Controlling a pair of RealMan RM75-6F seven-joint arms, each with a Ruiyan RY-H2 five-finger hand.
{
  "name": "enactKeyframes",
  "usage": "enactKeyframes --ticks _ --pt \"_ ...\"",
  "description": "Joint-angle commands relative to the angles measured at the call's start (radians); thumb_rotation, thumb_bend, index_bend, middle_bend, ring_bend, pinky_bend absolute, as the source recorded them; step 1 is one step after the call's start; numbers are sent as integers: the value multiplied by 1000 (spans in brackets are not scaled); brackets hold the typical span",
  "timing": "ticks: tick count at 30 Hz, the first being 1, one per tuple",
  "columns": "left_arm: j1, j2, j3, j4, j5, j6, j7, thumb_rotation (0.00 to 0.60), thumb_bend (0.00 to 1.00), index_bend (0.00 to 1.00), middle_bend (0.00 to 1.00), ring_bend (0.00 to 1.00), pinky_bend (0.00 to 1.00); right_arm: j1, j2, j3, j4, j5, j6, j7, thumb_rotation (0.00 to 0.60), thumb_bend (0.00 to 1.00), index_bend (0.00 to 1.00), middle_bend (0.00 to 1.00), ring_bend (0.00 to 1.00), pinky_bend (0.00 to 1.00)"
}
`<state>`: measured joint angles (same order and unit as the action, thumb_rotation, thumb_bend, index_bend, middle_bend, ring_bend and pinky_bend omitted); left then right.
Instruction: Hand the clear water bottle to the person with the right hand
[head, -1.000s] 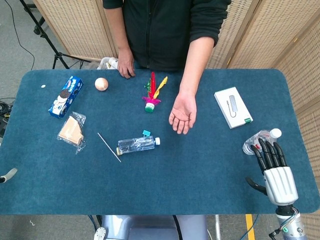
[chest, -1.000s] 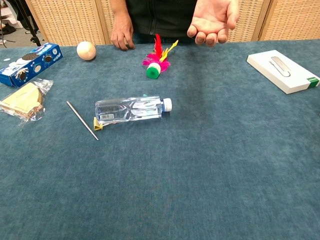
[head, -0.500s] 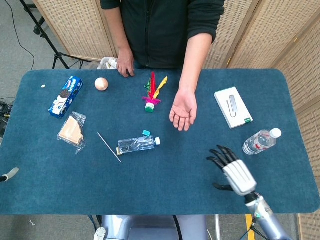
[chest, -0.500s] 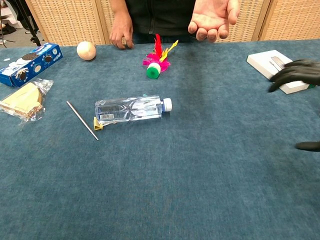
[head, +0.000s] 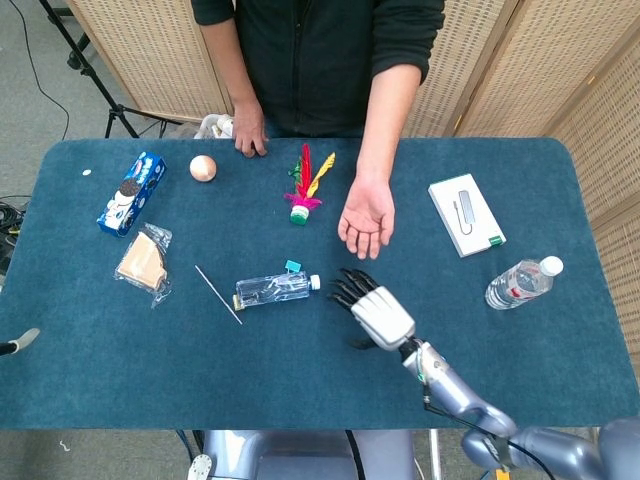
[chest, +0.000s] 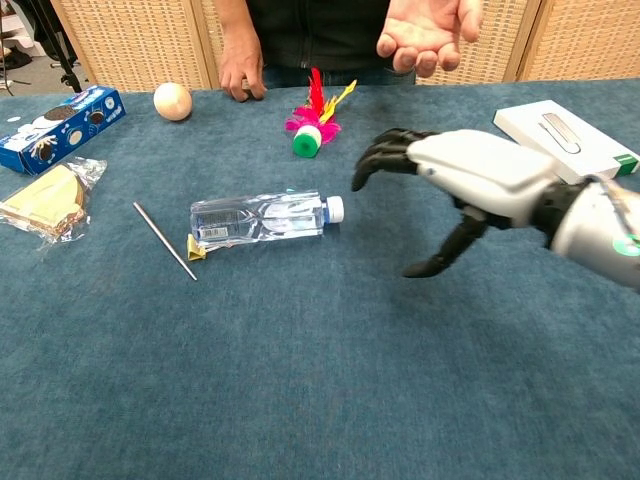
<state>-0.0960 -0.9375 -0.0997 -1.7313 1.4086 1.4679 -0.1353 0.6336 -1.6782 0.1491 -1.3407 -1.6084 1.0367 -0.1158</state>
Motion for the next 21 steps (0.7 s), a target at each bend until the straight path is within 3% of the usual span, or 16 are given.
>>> enactKeyframes --ticks 1,6,13,17,21 --pt "-8 -2 -5 5 -13 -14 -1 600 0 0 0 0 0 81 -97 78 89 91 -91 -57 600 106 245 170 33 118" --pt "-20 -2 -13 13 -36 -41 -8 600 0 0 0 0 0 161 -171 143 170 188 -165 -97 600 109 245 169 33 118" --pt "-28 -1 -19 22 -57 -62 -16 600 0 0 0 0 0 229 -249 164 288 262 -231 -90 600 182 245 174 44 122" --pt "-33 -3 -22 29 -69 -75 -18 600 0 0 0 0 0 260 -287 163 342 263 -234 -64 600 265 273 256 161 194" --pt "-38 -4 -26 32 -81 -86 -20 600 0 0 0 0 0 289 -329 157 411 250 -222 -37 600 403 411 420 318 301"
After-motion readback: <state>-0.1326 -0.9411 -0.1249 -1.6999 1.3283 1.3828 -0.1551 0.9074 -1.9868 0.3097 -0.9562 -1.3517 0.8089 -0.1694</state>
